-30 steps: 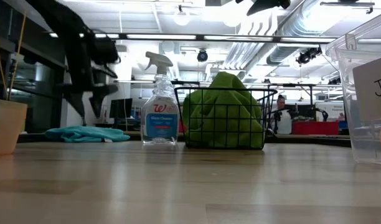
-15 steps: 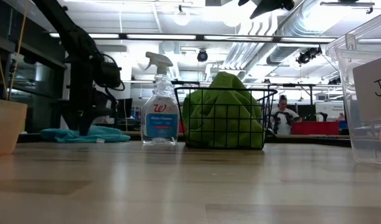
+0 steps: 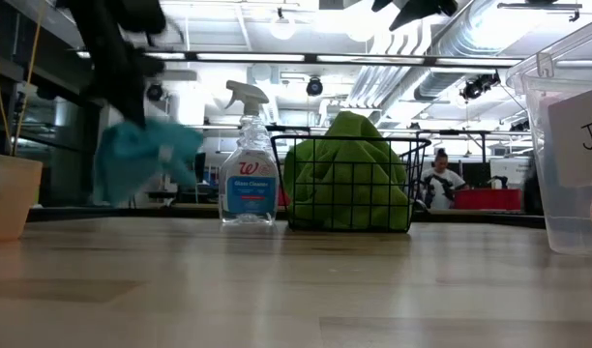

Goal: Sort microfiber towel by color & place in baskets
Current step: Put the blue towel into the orange bin

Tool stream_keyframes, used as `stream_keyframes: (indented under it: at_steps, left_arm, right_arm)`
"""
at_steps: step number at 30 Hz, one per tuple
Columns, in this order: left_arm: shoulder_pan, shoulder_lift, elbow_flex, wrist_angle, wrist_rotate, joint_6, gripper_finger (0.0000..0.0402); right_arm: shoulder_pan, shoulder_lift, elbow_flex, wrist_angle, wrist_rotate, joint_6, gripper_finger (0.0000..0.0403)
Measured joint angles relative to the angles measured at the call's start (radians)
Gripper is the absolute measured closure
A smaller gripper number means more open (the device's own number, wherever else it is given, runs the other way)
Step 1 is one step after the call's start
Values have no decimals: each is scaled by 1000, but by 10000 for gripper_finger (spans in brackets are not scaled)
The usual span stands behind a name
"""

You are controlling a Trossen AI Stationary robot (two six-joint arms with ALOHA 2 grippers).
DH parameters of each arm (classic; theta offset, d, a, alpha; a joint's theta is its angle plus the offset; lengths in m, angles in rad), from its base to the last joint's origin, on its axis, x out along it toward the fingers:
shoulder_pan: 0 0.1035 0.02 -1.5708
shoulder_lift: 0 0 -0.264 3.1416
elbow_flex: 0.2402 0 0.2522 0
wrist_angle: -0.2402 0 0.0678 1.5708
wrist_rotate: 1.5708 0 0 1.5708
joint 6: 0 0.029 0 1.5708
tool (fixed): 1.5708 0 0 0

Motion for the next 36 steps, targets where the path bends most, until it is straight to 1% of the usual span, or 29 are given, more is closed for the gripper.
stream_keyframes:
  at_steps: [3, 6, 10, 14, 18, 26, 30, 32, 34, 36]
  left_arm:
    - [-58, -72, 77, -41, -3, -23, 400]
    - [-129, -106, 154, -48, 4, -50, 400]
    - [-253, -104, 249, -47, 69, -60, 401]
    - [-447, -56, 308, -55, 145, -79, 401]
    - [-683, 6, 323, -54, 184, -164, 401]
    - [-1129, 143, 323, -55, 207, -442, 402]
    - [-1296, 178, 323, -55, 263, -563, 401]
    - [-1367, 180, 323, -56, 266, -621, 401]
    - [-1433, 179, 323, -64, 269, -639, 401]
    - [-1485, 179, 323, -112, 292, -630, 401]
  right_arm:
    - [0, 0, 0, 0, 0, -24, 134]
    - [0, 0, 0, 0, -1, -34, 134]
    - [0, 0, 0, 0, -2, -42, 134]
    - [0, 0, 0, 1, -3, -50, 134]
    - [0, 0, 0, 1, -3, -68, 134]
    - [0, 0, 0, 1, -3, -89, 134]
    - [0, 0, 0, 1, -3, -108, 134]
    - [0, 0, 0, 1, -3, -122, 134]
    - [0, 0, 0, 1, -3, -128, 134]
    - [0, 0, 0, 4, -3, -128, 134]
